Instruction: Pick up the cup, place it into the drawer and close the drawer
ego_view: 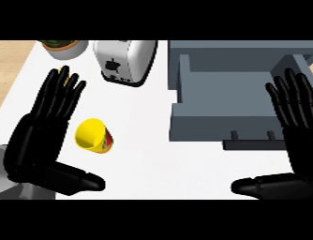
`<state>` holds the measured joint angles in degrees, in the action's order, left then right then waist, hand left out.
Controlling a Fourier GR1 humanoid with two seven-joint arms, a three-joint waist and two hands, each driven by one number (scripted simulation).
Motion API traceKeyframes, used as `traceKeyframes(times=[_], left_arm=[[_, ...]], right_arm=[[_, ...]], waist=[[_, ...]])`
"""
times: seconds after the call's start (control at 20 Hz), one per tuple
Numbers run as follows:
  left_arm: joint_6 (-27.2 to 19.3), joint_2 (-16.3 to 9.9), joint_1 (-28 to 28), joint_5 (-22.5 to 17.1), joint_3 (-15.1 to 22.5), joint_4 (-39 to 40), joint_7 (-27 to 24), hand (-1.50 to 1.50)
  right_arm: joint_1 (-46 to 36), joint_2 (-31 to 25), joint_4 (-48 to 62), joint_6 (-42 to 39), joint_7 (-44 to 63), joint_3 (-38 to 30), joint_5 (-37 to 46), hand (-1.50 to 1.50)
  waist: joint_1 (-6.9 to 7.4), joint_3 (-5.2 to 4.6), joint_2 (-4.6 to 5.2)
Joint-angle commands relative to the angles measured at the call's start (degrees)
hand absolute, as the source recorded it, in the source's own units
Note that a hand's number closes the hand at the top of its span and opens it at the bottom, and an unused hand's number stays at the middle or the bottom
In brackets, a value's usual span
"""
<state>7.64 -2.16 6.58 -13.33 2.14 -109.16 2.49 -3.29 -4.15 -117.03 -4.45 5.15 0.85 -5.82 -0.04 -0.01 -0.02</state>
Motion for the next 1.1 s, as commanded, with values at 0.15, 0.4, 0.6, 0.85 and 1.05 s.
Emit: traceKeyframes(times=[0.15, 0.4, 0.6, 0.85, 1.05], left_arm=[[0.1, -0.5, 3.1, 0.4, -1.8, 4.8, 0.3, -1.5], [-1.9, 1.3, -2.0, 2.5, 0.7, 1.7, 1.2, -1.5], [-0.4, 0.5, -0.3, 1.6, -1.6, 7.0, -1.1, -1.5], [3.7, -2.0, -8.6, 1.3, -3.7, 6.2, -5.6, -1.5], [1.3, -1.8, -4.0, 4.6, -5.5, 16.0, -8.7, -1.5]], right_arm=[[1.7, -0.4, -0.8, -1.6, -0.3, -2.1, -2.1, -1.5], [-4.0, 0.1, 2.4, 0.6, 0.4, -2.1, 0.1, -1.5], [-1.2, 0.3, 3.2, -1.2, -3.0, -1.1, 1.0, -1.5], [-4.1, 1.7, 0.8, 2.2, 1.8, -0.2, 2.0, -1.5], [1.2, -1.7, -2.1, -2.9, -0.1, -4.3, -3.1, -1.5]], waist=[[-0.11, 0.01, 0.0], [0.09, 0.01, -0.01], [-0.01, 0.01, 0.02], [0.18, 0.0, 0.0], [-0.17, 0.01, 0.02]])
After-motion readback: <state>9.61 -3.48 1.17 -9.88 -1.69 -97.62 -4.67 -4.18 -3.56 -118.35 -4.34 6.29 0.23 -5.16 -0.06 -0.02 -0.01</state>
